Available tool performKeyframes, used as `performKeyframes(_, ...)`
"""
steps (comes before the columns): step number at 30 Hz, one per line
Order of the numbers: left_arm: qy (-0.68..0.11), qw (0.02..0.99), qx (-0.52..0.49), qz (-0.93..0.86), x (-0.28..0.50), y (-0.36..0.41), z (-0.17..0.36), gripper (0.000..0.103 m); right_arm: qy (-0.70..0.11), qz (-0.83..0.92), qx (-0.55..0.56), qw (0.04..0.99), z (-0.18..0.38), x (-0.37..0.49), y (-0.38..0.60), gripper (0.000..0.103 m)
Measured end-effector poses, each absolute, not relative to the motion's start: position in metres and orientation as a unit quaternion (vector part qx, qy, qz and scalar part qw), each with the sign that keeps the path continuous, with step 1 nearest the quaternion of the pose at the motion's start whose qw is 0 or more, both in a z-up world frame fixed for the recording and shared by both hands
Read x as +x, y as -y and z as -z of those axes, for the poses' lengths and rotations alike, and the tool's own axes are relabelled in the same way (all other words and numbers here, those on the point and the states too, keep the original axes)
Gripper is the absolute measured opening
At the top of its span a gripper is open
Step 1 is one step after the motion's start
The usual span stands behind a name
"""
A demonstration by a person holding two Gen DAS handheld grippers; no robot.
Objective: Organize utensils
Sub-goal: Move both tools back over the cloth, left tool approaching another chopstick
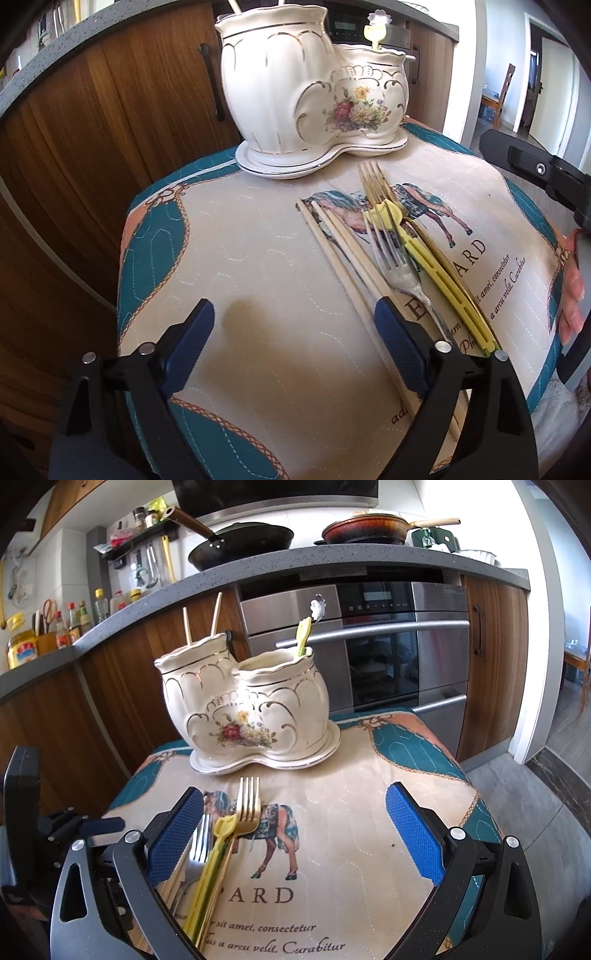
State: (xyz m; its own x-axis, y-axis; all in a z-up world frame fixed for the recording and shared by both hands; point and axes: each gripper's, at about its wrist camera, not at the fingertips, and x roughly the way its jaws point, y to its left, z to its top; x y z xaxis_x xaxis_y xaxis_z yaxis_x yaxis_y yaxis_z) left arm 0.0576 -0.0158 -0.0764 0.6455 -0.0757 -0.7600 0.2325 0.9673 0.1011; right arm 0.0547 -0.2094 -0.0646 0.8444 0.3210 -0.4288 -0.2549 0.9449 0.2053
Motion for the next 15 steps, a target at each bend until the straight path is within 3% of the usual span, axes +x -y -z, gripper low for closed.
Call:
performKeyframes(7, -0.419, 0.894, 0.087, 0.132, 0.062, 0.017, 0.076, 0.051, -0.259, -0.155, 0.051, 0.952, 0.067, 0.056, 0.202, 0.098)
performKeyframes(11, -0.416, 0.894, 0.1, 0.13, 0.063, 0.011, 0.075, 0.027, -0.298, -0.163, 0.028, 0.94, 0.073, 0.059, 0.194, 0.095)
performKeyframes(12, -0.417, 0.895, 0.098, 0.127, 0.065, 0.008, 0.075, 0.021, -0.31, -0.17, 0.022, 0.935, 0.076, 0.06, 0.19, 0.093)
performKeyframes(15, -0.419, 0.896, 0.09, 0.121, 0.067, 0.003, 0.075, 0.013, -0.331, -0.184, 0.006, 0.926, 0.083, 0.061, 0.18, 0.075)
